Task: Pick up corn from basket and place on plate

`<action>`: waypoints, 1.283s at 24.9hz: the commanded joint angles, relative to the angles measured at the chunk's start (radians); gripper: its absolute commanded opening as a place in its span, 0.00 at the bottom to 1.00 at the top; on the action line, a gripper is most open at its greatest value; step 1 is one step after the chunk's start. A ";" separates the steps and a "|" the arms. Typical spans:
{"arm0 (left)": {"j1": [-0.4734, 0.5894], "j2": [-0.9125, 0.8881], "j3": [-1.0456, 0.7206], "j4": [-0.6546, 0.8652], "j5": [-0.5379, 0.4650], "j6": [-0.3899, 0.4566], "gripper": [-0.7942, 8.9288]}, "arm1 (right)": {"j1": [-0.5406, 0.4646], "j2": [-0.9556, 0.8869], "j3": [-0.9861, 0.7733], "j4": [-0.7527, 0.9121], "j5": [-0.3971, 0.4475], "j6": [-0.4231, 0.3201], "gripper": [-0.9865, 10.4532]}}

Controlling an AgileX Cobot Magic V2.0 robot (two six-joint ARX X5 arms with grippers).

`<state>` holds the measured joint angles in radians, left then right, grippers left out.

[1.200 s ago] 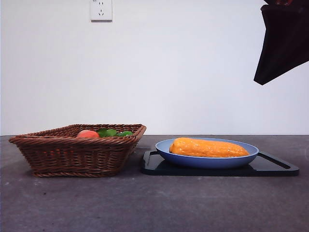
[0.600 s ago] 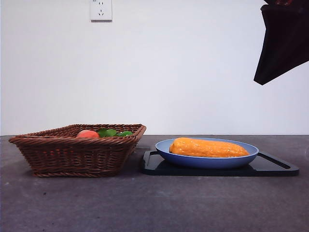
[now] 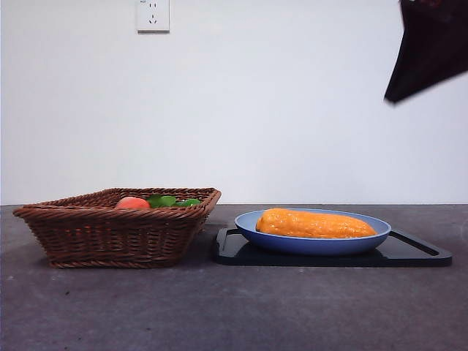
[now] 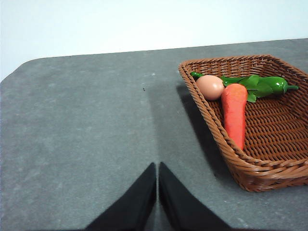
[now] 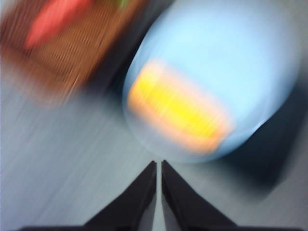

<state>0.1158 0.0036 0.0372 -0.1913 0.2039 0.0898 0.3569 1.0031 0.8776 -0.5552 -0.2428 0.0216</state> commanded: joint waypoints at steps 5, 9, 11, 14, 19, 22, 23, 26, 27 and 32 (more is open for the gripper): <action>0.004 -0.001 -0.010 -0.048 0.001 -0.004 0.09 | -0.206 -0.317 -0.258 0.441 0.005 -0.062 0.09; 0.004 -0.001 -0.010 -0.048 0.001 -0.004 0.09 | -0.340 -0.540 -0.433 0.467 0.021 -0.095 0.09; 0.004 -0.001 -0.010 -0.049 0.001 -0.004 0.09 | -0.363 -0.614 -0.490 0.470 0.055 -0.122 0.09; 0.004 -0.001 -0.010 -0.048 0.001 -0.004 0.09 | -0.384 -0.703 -0.576 0.496 0.086 -0.134 0.09; 0.004 -0.001 -0.010 -0.048 0.001 -0.004 0.09 | -0.408 -0.830 -0.702 0.523 0.088 -0.134 0.09; 0.004 -0.001 -0.010 -0.048 0.001 -0.004 0.09 | -0.412 -0.884 -0.758 0.526 0.088 -0.134 0.09; 0.004 -0.001 -0.010 -0.048 0.001 -0.004 0.09 | -0.412 -0.898 -0.774 0.526 0.088 -0.134 0.09; 0.004 -0.001 -0.010 -0.048 0.001 -0.004 0.09 | -0.412 -0.934 -0.815 0.525 0.088 -0.133 0.09; 0.004 -0.001 -0.010 -0.048 0.001 -0.004 0.09 | -0.412 -0.943 -0.826 0.525 0.087 -0.131 0.09; 0.004 -0.001 -0.010 -0.048 0.001 -0.004 0.09 | -0.412 -0.990 -0.868 0.489 0.088 -0.107 0.09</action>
<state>0.1158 0.0036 0.0372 -0.1913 0.2039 0.0902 -0.0536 0.0216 0.0158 -0.0681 -0.1566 -0.0982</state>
